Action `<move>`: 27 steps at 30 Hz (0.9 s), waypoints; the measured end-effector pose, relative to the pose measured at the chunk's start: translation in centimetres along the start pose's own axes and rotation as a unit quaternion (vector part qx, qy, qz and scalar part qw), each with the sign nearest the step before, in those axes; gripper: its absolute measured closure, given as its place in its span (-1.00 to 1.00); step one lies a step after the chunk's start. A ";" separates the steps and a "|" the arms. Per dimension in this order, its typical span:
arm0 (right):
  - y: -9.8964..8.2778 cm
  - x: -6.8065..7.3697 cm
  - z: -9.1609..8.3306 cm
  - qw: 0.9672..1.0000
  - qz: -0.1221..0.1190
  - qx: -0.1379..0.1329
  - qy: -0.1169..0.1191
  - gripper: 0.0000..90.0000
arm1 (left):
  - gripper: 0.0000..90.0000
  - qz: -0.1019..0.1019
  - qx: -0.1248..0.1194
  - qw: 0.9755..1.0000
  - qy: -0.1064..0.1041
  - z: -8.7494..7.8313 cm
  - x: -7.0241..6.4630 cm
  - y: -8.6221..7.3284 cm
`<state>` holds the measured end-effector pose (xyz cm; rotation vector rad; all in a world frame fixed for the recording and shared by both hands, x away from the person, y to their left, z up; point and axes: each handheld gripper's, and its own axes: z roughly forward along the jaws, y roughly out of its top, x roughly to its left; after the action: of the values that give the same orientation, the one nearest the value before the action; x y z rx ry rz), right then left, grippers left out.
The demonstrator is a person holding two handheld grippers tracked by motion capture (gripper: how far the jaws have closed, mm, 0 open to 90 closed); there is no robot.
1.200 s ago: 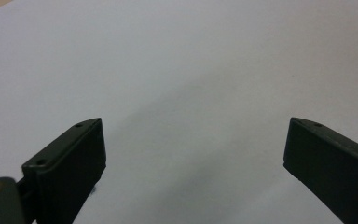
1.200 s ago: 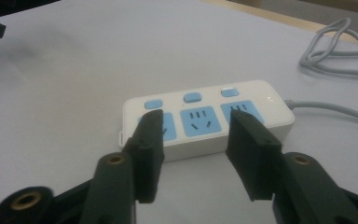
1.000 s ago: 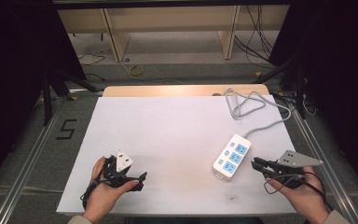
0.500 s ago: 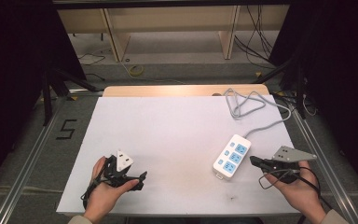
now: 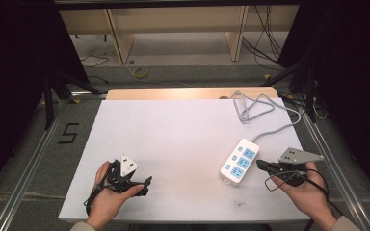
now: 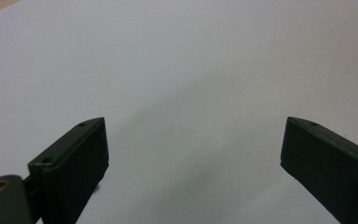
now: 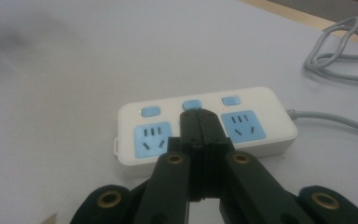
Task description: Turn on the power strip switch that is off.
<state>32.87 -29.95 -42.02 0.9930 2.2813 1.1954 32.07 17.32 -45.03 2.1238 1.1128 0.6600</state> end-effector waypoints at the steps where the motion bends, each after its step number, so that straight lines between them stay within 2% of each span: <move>1: 0.0 0.0 0.0 1.000 0.002 0.001 -0.001 1.00 | -0.84 0.000 0.000 1.000 0.000 0.0 0.0 0.0; 27: 1.3 -0.6 1.1 1.000 0.012 0.018 -0.005 1.00 | -0.84 0.000 -0.001 1.000 0.001 0.0 0.0 0.0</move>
<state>34.49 -29.25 -41.59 1.0403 2.2974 1.1608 32.08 17.29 -45.02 2.1221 1.1112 0.6629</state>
